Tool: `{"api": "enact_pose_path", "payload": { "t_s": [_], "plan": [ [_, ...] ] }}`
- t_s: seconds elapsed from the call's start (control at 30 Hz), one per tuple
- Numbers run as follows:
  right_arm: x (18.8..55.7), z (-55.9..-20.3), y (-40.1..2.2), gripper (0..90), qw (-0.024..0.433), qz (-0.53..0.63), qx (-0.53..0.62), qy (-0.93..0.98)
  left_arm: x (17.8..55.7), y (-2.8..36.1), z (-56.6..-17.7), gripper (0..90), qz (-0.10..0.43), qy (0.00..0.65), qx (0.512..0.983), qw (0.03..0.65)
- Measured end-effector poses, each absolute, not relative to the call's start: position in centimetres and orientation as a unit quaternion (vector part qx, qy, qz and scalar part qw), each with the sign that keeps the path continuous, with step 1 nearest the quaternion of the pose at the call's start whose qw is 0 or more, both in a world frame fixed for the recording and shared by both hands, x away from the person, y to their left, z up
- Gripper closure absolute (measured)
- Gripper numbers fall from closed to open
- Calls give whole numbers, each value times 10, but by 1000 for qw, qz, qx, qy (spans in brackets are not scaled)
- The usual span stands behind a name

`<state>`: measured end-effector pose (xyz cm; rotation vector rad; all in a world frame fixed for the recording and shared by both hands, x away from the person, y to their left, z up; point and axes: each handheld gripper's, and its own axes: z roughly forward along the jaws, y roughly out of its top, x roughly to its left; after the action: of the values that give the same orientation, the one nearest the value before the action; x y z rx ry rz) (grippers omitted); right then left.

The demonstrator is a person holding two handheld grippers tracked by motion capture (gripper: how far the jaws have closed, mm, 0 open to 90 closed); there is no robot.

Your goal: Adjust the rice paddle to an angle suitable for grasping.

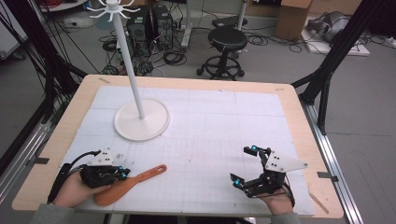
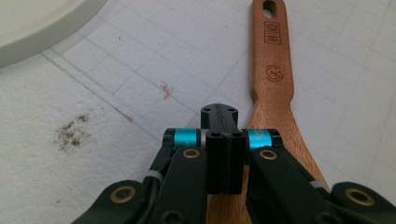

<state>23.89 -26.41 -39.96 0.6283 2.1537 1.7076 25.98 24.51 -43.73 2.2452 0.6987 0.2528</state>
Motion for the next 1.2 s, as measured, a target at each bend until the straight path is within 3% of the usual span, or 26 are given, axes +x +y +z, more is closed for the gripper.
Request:
{"api": "enact_pose_path", "payload": {
  "t_s": [0.3, 0.83, 1.2],
  "plan": [
    [238, -399, -265, 7, 163, 598, 219, 753, 255, 230, -423, 897, 91, 247, 870, 416],
    [234, -399, -268, 7, 164, 599, 221, 752, 251, 192, -434, 896, 59, 208, 894, 391],
    [233, -400, -270, 7, 167, 599, 221, 751, 254, 187, -438, 896, 69, 210, 898, 380]
  ]
}}
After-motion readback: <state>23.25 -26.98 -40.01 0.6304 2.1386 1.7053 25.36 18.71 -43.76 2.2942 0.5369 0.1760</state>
